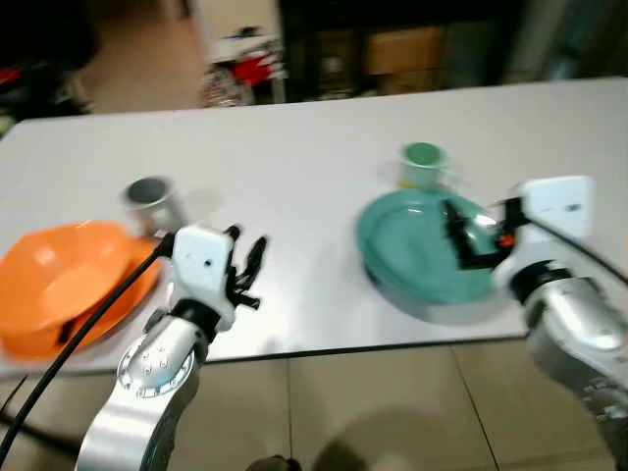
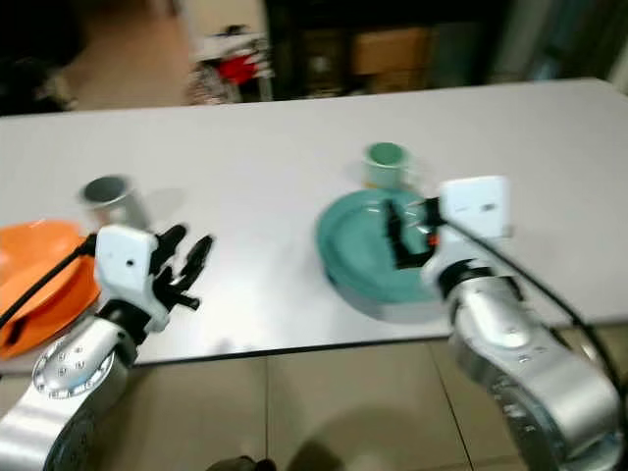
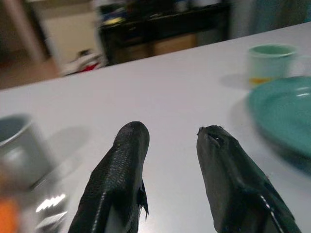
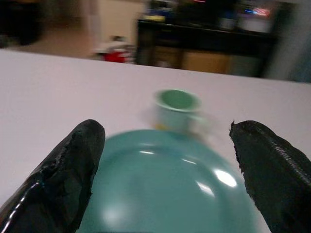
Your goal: Setting the table
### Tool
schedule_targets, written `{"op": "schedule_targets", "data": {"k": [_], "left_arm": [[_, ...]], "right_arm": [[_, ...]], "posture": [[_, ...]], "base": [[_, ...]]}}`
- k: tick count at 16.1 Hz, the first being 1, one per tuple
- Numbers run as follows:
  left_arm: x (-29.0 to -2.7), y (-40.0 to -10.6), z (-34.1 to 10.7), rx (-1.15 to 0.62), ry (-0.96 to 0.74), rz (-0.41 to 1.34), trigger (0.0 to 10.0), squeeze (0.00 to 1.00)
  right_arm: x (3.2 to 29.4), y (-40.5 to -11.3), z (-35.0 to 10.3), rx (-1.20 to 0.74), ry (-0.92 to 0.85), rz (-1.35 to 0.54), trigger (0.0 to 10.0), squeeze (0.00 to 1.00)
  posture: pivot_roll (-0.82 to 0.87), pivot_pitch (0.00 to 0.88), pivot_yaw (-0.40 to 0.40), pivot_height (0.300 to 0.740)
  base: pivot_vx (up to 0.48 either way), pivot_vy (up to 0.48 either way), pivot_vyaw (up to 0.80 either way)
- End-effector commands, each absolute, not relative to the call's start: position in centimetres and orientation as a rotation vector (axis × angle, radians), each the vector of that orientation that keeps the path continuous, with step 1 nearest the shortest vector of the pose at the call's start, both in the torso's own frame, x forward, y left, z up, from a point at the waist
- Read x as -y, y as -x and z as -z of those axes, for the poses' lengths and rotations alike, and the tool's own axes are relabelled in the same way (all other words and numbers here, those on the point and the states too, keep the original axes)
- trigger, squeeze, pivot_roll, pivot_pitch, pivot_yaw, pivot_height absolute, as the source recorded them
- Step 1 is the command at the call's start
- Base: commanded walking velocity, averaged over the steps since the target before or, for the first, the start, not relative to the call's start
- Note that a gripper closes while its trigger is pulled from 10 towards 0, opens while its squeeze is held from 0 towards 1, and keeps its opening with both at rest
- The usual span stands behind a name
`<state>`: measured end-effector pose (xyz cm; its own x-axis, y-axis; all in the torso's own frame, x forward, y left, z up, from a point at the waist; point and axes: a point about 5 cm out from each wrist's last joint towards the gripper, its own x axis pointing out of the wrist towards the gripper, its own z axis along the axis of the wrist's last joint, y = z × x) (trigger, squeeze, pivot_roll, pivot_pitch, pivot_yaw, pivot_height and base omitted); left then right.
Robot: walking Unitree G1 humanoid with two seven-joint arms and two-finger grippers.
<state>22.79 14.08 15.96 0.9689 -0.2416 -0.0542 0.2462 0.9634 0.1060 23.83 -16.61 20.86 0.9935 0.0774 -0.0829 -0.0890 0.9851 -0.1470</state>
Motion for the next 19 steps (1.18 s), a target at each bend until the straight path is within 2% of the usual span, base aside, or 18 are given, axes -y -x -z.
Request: {"op": "schedule_targets", "data": {"k": [1,5,9,14,19], "left_arm": [[-14.5,-22.7,-16.4,-0.017,-0.128,0.180,10.0,0.00],[-14.3,-23.3,-16.9,0.022,-0.112,0.179,10.0,0.00],[-14.3,-24.1,-16.9,0.024,-0.050,0.145,10.0,0.00],[-15.9,-23.2,-16.5,0.033,-0.076,0.033,10.0,0.00],[-15.0,-23.6,-16.1,0.022,-0.074,0.093,10.0,0.00]], "right_arm": [[16.1,-24.0,-20.2,-0.070,0.124,-0.128,10.0,1.00],[15.1,-23.9,-19.1,-0.055,0.124,-0.180,10.0,1.00],[16.0,-23.3,-18.2,-0.054,0.083,-0.146,10.0,1.00],[15.2,-24.0,-18.0,-0.055,0.068,-0.217,10.0,1.00],[15.2,-23.7,-18.5,-0.017,0.035,-0.211,10.0,1.00]], "posture": [[0.01,0.000,0.044,0.740],[-0.04,0.000,0.067,0.740],[-0.06,0.000,0.083,0.740],[0.00,0.000,0.022,0.740],[-0.05,0.000,0.064,0.740]], "base": [[0.000,0.000,0.80],[0.000,0.000,0.80],[0.000,0.000,0.80],[0.000,0.000,0.80],[0.000,0.000,0.80]]}}
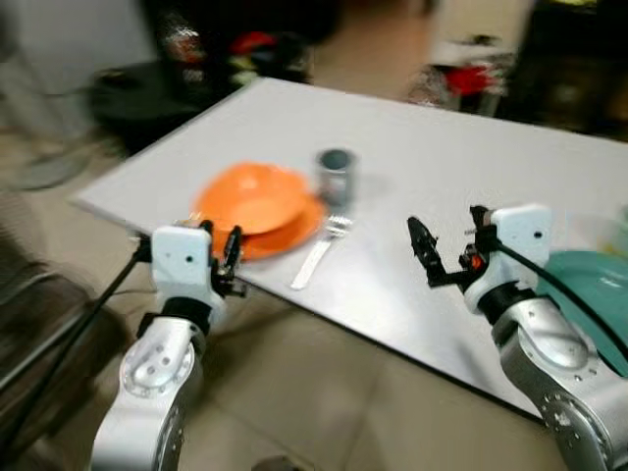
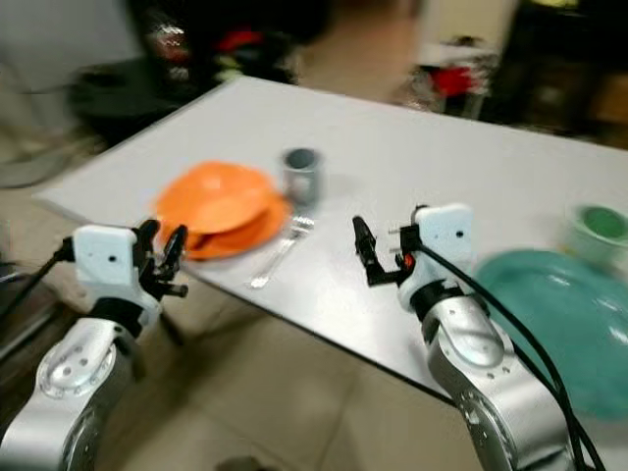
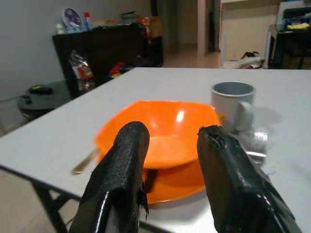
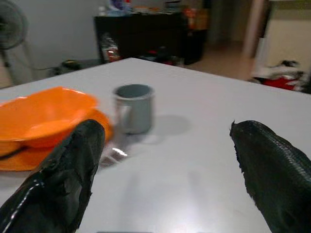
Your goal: Setting the table
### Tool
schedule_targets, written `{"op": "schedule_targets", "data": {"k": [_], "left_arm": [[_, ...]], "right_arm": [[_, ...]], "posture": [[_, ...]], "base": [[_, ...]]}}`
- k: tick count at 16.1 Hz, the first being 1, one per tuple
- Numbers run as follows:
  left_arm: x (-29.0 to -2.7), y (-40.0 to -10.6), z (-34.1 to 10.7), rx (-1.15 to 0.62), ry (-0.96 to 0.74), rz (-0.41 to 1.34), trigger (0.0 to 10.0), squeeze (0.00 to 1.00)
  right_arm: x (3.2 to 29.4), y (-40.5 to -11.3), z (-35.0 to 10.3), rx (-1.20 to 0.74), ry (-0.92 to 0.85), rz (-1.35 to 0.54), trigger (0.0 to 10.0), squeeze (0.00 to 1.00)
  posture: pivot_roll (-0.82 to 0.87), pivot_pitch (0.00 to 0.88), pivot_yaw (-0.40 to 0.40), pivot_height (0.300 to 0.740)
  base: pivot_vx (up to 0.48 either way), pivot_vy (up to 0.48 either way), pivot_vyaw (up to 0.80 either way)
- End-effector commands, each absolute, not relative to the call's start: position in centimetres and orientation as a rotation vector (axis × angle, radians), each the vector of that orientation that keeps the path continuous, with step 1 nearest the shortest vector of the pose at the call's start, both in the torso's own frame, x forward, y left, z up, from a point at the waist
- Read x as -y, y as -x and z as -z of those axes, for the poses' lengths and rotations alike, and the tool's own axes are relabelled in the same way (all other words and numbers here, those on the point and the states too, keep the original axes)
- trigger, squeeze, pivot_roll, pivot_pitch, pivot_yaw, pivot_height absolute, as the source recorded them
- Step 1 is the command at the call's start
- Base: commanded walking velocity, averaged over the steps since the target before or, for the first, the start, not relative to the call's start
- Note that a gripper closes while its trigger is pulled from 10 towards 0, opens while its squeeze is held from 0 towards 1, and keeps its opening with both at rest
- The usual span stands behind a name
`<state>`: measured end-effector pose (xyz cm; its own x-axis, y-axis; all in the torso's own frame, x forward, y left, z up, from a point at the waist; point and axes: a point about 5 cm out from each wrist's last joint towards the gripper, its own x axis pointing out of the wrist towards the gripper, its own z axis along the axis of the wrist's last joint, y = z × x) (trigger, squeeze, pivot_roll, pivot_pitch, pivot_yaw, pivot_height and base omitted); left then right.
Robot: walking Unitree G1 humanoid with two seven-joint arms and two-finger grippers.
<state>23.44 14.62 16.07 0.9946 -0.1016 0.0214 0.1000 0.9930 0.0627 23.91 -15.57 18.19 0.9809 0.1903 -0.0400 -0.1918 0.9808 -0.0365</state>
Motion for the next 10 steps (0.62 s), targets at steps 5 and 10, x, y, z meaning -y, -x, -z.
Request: {"op": "schedule_targets", "data": {"k": [5,10], "left_arm": [[-14.7,-24.1,-16.2,0.028,-0.097,0.123,10.0,0.00],[-15.3,-24.6,-16.3,0.040,-0.083,0.093,10.0,0.00]], "right_arm": [[16.0,-23.8,-19.4,0.048,0.135,-0.157,10.0,1.00],[16.2,-24.2,-20.1,0.104,0.109,-0.092,10.0,1.00]], "posture": [[-0.04,0.000,0.059,0.740],[-0.06,0.000,0.065,0.740]], "base": [[0.000,0.000,0.80],[0.000,0.000,0.80]]}}
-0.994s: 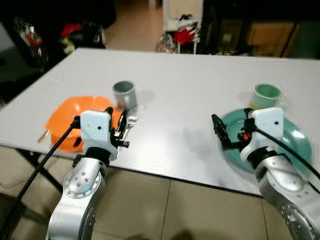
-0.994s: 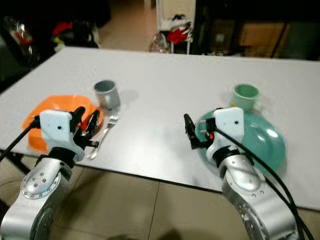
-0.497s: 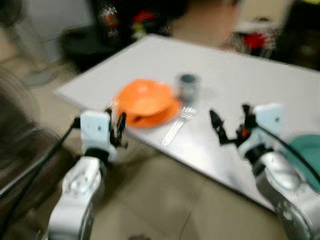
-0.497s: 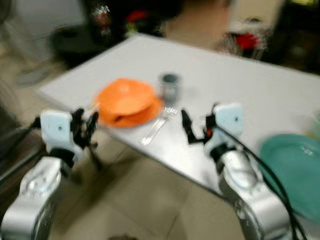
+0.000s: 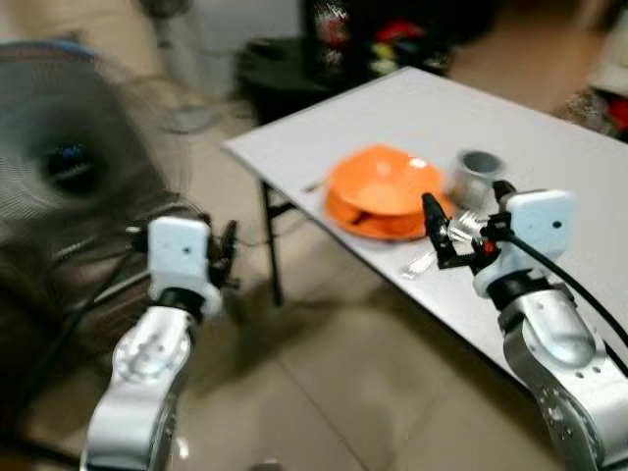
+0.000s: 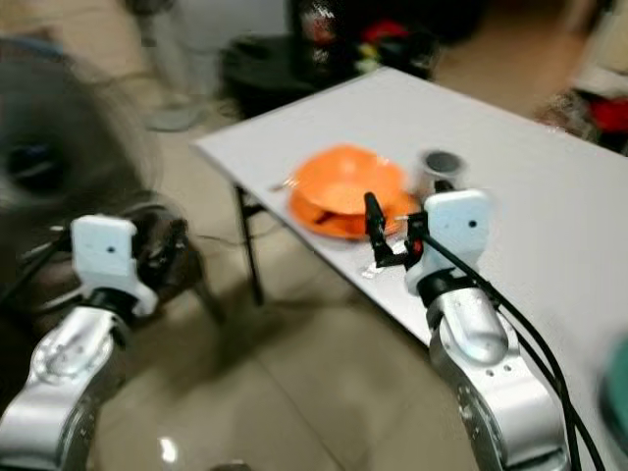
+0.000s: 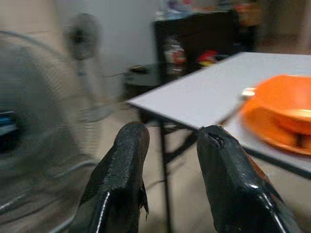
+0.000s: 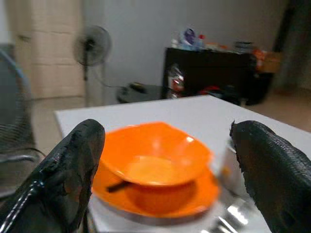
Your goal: Setting the table
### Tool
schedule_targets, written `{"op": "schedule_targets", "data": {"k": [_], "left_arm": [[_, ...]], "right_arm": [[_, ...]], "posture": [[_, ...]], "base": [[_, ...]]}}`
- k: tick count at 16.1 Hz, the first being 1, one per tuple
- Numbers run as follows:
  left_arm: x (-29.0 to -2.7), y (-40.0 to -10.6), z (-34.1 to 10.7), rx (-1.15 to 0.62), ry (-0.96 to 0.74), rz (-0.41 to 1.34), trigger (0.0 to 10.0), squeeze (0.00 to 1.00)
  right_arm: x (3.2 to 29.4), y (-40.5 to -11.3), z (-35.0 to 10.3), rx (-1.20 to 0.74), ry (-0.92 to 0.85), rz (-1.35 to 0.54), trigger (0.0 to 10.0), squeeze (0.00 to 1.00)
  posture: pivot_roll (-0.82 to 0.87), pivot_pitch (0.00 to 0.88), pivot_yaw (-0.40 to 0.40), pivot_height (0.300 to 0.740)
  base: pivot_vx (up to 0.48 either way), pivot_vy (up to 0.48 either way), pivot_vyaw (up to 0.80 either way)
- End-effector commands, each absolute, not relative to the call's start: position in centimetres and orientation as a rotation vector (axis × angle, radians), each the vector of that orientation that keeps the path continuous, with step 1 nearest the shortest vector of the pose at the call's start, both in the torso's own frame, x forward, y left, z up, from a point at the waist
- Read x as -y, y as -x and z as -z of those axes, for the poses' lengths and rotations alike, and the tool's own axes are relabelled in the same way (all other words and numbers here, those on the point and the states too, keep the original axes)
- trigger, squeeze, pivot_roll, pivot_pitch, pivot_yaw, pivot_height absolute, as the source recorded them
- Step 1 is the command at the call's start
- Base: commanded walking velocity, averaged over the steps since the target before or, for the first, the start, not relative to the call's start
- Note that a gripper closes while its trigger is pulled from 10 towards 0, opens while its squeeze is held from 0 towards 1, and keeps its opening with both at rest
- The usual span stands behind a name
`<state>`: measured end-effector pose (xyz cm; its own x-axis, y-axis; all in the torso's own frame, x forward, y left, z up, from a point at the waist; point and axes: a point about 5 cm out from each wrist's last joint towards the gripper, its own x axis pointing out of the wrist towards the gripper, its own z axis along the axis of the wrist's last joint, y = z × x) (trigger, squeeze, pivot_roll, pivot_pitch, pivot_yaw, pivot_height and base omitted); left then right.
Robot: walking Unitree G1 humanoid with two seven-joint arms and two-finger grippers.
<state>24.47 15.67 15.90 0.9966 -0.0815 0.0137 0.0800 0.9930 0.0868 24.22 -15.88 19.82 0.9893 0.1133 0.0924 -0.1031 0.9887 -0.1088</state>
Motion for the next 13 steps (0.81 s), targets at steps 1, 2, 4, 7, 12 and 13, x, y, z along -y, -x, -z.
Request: {"op": "schedule_targets", "data": {"k": [1,2,4,7,12,13], "left_arm": [[-15.1,-24.5,-16.2,0.041,-0.060,0.104,10.0,0.00],[-15.0,-24.6,-16.2,0.051,-0.065,0.084,10.0,0.00],[-15.0,-24.8,-16.1,0.048,-0.098,0.085,10.0,0.00],[-15.9,-24.6,-16.4,0.057,-0.122,0.037,10.0,0.00],[-15.4,-24.8,-15.8,0.007,-0.097,0.084,10.0,0.00],[-15.0,-24.9,-15.8,0.002,-0.100,0.121,10.0,0.00]], "right_arm": [[16.3,-24.0,-19.9,0.092,0.097,-0.083,10.0,1.00],[16.5,-23.9,-19.8,0.087,0.077,-0.079,10.0,1.00],[16.7,-24.0,-19.8,0.088,0.073,-0.077,10.0,1.00],[16.3,-24.5,-19.5,0.076,0.069,-0.081,10.0,1.00],[16.1,-24.4,-19.3,0.076,0.084,-0.061,10.0,1.00],[16.1,-24.2,-19.2,0.065,0.074,-0.063,10.0,1.00]], "posture": [[-0.08,0.000,0.080,0.740],[-0.08,0.000,0.084,0.740],[-0.08,0.000,0.084,0.740],[-0.03,0.000,0.061,0.740],[-0.07,0.000,0.090,0.740],[-0.08,0.000,0.100,0.740]], "base": [[0.000,0.000,0.80],[0.000,0.000,0.80],[0.000,0.000,0.80],[0.000,0.000,0.80],[0.000,0.000,0.80],[0.000,0.000,0.80]]}}
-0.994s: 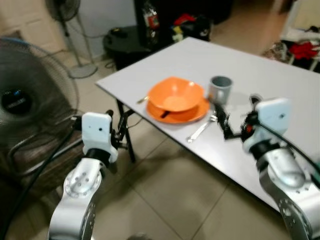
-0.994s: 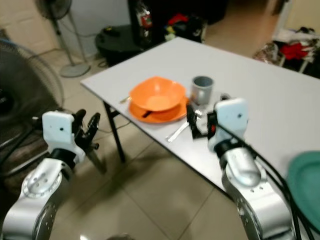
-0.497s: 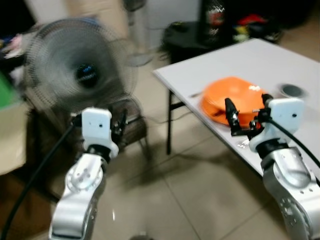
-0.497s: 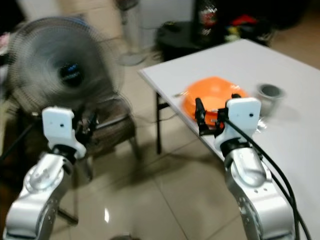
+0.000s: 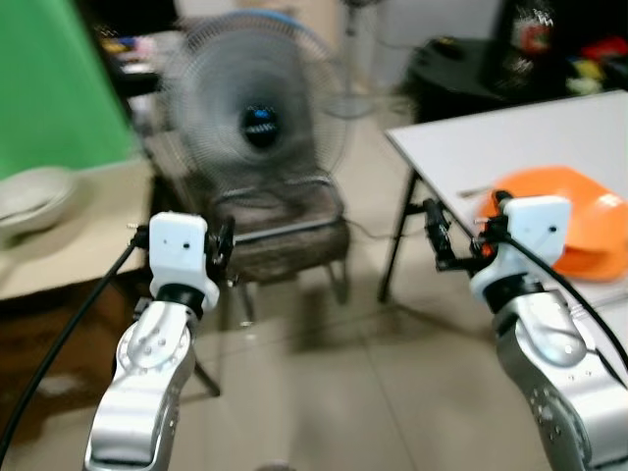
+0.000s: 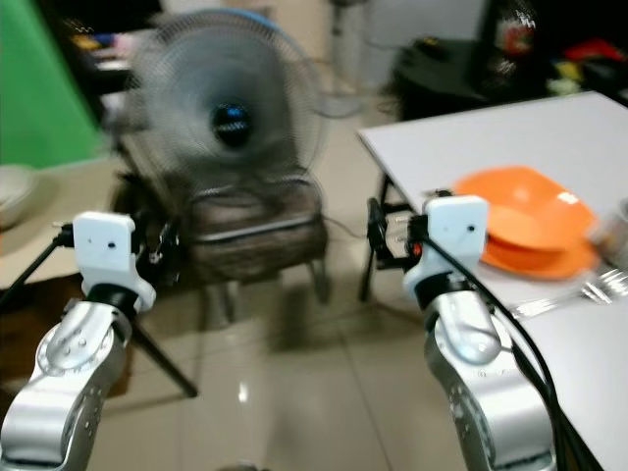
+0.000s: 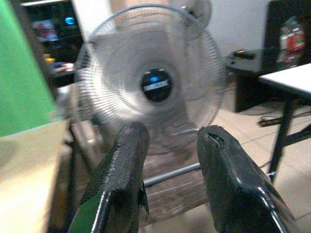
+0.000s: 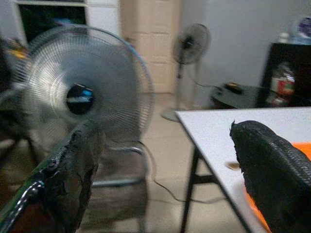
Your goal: Setting the table
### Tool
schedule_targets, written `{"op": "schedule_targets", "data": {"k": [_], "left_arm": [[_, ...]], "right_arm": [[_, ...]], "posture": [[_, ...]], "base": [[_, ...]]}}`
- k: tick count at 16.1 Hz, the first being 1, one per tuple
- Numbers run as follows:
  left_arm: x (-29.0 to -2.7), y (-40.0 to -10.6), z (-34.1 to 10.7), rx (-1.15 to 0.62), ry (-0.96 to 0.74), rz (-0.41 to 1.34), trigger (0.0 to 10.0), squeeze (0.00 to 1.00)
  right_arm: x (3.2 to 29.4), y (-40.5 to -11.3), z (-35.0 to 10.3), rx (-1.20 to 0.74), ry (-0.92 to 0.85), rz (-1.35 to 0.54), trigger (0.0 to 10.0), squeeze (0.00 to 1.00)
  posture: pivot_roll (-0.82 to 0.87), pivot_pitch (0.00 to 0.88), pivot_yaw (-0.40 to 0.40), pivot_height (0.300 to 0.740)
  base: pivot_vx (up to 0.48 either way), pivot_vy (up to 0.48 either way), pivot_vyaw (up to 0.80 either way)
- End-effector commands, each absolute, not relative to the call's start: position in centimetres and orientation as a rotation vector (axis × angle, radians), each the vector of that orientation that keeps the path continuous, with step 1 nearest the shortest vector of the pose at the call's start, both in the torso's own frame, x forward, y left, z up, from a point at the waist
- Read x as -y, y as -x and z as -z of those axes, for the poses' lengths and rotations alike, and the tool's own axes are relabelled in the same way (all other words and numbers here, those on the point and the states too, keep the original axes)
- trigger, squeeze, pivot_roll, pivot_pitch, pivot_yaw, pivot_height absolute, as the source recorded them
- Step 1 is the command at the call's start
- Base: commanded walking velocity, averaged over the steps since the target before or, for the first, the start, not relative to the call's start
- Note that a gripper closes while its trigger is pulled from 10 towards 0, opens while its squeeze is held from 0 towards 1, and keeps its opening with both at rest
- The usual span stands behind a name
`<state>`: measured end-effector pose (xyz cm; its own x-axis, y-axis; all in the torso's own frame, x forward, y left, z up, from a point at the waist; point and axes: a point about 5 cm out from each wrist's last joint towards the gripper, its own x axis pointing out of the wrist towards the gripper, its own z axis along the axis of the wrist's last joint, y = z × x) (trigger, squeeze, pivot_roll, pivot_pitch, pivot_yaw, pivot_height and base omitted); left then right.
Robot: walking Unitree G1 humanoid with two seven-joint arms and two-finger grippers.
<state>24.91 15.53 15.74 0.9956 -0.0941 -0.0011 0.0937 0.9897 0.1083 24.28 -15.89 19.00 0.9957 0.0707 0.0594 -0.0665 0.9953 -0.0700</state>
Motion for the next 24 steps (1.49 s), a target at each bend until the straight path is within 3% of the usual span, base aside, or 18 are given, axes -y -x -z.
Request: {"op": "schedule_targets", "data": {"k": [1,11,16,19,24], "left_arm": [[-14.8,-25.0,-15.8,0.002,-0.093,0.133,10.0,0.00],[-14.9,-25.2,-16.1,0.013,-0.050,0.118,10.0,0.00],[-14.4,-24.9,-16.2,0.010,-0.035,0.167,10.0,0.00],[-15.4,-24.2,-16.2,-0.001,-0.049,0.132,10.0,0.00],[-15.4,-24.3,-16.3,-0.005,-0.056,0.166,10.0,0.00]], "right_arm": [[15.9,-24.0,-19.1,0.056,0.050,-0.073,10.0,1.00],[15.3,-24.4,-18.8,0.012,-0.062,-0.112,10.0,1.00],[15.2,-24.2,-18.6,0.002,-0.125,-0.144,10.0,1.00],[14.3,-24.8,-18.5,-0.009,-0.127,-0.201,10.0,1.00],[14.2,-24.4,-18.1,-0.027,-0.159,-0.211,10.0,1.00]], "posture": [[-0.09,0.000,0.116,0.740],[-0.08,0.000,0.092,0.740],[-0.05,0.000,0.086,0.740],[-0.01,0.000,0.057,0.740],[-0.03,0.000,0.094,0.740]], "base": [[0.000,0.000,0.80],[0.000,0.000,0.80],[0.048,0.000,0.00],[0.279,0.000,0.67],[0.290,0.000,0.25]]}}
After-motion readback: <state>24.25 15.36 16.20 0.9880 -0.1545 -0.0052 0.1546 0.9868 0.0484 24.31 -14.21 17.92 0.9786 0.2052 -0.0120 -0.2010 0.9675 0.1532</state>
